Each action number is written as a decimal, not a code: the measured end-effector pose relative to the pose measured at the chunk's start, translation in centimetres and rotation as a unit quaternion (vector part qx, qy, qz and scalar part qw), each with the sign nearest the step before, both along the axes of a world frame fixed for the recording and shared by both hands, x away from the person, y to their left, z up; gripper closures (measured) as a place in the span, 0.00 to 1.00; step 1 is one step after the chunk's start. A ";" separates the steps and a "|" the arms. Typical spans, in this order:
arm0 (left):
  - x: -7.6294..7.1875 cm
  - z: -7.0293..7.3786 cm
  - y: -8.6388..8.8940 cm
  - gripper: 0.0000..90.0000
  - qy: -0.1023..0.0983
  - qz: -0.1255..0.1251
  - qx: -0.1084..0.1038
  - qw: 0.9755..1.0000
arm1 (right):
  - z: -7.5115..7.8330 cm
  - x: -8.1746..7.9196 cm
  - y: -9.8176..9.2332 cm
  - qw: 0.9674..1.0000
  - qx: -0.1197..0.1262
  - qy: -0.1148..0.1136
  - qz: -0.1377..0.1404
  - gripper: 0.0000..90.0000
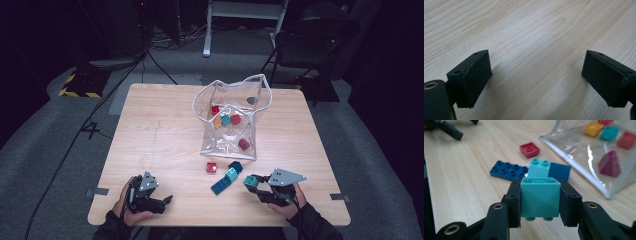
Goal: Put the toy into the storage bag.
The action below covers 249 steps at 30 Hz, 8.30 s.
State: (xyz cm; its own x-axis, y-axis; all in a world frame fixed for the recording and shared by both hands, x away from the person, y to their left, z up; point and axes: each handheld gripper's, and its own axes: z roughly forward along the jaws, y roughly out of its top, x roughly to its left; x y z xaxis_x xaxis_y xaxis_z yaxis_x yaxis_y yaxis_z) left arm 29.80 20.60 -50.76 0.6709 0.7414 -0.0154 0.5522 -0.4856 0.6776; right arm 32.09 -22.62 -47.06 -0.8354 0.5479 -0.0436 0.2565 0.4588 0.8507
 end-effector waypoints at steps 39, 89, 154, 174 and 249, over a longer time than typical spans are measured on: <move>0.0 0.0 0.0 0.10 -0.001 0.000 0.001 1.000 | 12.1 5.2 -2.8 0.989 0.061 -0.111 -0.076 0.66; 0.0 0.0 0.0 0.10 0.000 0.000 0.000 1.000 | 16.0 13.2 3.0 0.984 0.045 -0.113 -0.127 0.65; 0.0 0.0 0.0 0.10 -0.001 0.000 0.001 1.000 | 10.2 5.2 -1.9 0.989 0.023 -0.117 -0.086 0.52; 0.0 0.0 0.0 0.10 -0.001 0.000 0.001 1.000 | 0.8 5.6 2.4 0.997 -0.049 -0.033 -0.039 0.51; 0.0 0.0 0.0 0.10 -0.001 -0.001 0.002 1.000 | 3.7 4.1 -0.8 0.998 0.010 -0.037 -0.043 0.66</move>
State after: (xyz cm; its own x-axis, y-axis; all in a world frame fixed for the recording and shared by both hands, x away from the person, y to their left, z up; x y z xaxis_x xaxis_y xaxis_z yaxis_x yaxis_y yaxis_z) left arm 29.79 20.64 -50.73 0.6719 0.7405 -0.0110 0.5505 -0.4895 0.6763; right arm 36.20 -23.46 -43.41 -0.7805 0.6185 -0.0913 0.2300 0.4199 0.8779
